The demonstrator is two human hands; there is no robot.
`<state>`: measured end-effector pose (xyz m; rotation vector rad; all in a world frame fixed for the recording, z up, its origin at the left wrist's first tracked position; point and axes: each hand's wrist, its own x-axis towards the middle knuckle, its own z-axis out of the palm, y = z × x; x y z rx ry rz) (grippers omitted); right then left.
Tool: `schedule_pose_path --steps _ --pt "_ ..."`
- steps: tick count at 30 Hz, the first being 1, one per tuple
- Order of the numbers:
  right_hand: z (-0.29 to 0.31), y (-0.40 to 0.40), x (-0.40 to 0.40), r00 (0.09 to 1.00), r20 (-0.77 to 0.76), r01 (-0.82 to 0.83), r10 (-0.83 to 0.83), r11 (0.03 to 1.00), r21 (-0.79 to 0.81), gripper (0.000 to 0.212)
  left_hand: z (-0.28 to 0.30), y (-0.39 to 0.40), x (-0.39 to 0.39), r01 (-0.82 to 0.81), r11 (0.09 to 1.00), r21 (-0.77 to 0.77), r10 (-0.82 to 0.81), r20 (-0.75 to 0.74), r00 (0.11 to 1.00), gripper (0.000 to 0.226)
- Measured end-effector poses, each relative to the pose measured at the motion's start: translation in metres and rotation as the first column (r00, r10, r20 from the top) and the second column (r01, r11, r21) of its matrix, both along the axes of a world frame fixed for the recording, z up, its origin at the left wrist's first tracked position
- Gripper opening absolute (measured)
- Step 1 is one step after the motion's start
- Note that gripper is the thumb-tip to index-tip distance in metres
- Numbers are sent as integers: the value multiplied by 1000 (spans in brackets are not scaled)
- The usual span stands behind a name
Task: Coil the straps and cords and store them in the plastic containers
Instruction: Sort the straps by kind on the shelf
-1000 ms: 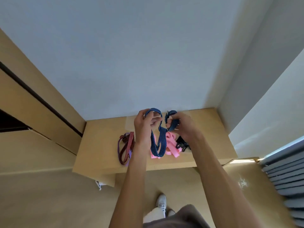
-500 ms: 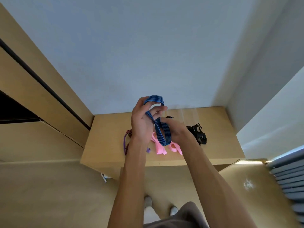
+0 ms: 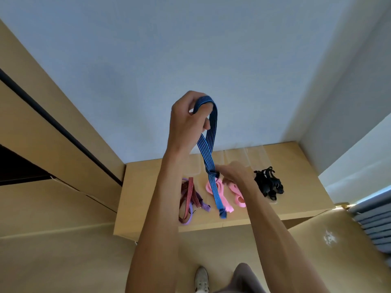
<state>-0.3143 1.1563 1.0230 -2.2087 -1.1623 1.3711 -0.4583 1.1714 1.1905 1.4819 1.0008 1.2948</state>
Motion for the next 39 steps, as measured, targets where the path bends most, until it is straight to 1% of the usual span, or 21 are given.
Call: schedule_pose_path --steps 2,3,5,6,7,9,11,13,16,18,21,24,26,27,29,31,32,33,35,37,39 --pt "14 7 -11 953 259 90 -156 964 250 55 5 11 -5 44 999 13 -43 -27 999 8" --pt "23 12 -18 946 215 150 -244 914 377 56 7 15 -7 69 998 15 -68 -23 997 8" --pt "42 23 -31 940 -295 301 -169 817 492 55 10 21 -10 115 993 16 -115 -9 993 9" --pt "50 27 -38 823 -568 342 -27 821 457 61 11 23 -11 133 991 15 -133 -3 991 9" --pt "54 28 -44 673 -729 317 129 840 441 70 12 26 -13 143 990 14 -143 2 990 9" --pt "53 26 -57 422 -844 224 331 864 451 83 15 32 -18 134 991 11 -134 28 991 9" --pt "38 26 -67 310 -860 109 406 883 457 89 20 40 -28 106 994 -4 -105 109 988 7" --pt "29 25 -73 372 -800 2 472 861 509 73 24 49 -40 91 996 -20 -84 218 972 5" --pt "33 28 -88 643 -584 -173 495 837 519 28 28 58 -55 61 998 -27 -51 274 961 5" --pt "38 32 -100 784 -436 -165 442 826 540 7 28 59 -61 31 999 -8 -27 300 953 7" --pt "44 37 -104 866 -388 -33 316 809 586 11 22 60 -79 -47 998 37 29 398 917 7" --pt "48 43 -89 806 -560 215 189 789 575 9 -12 63 -113 -245 964 -100 262 489 832 11" --pt "54 49 -80 783 -600 302 162 745 595 22 -54 57 -128 -319 875 -363 466 456 758 12" --pt "57 53 -78 784 -595 297 177 734 610 26 -80 53 -130 -321 802 -504 533 360 766 12" --pt "66 58 -80 761 -610 270 220 747 607 29 -133 43 -124 -256 676 -691 425 83 901 6" --pt "72 60 -84 719 -652 251 240 785 566 36 -176 30 -115 -35 608 -793 21 -29 999 40" --pt "74 59 -88 705 -668 241 239 805 543 38 -192 24 -112 158 560 -813 -217 39 975 60" --pt "73 59 -90 690 -686 241 231 820 519 39 -205 18 -108 388 461 -798 -419 189 888 73" --pt "69 57 -93 640 -748 289 175 847 446 36 -225 5 -101 734 235 -637 -579 515 633 79" --pt "64 53 -94 534 -839 362 103 869 337 22 -237 -2 -93 830 234 -505 -428 713 555 92" --pt "56 50 -93 444 -896 422 27 875 236 16 -241 -7 -80 835 364 -412 -145 861 488 99"
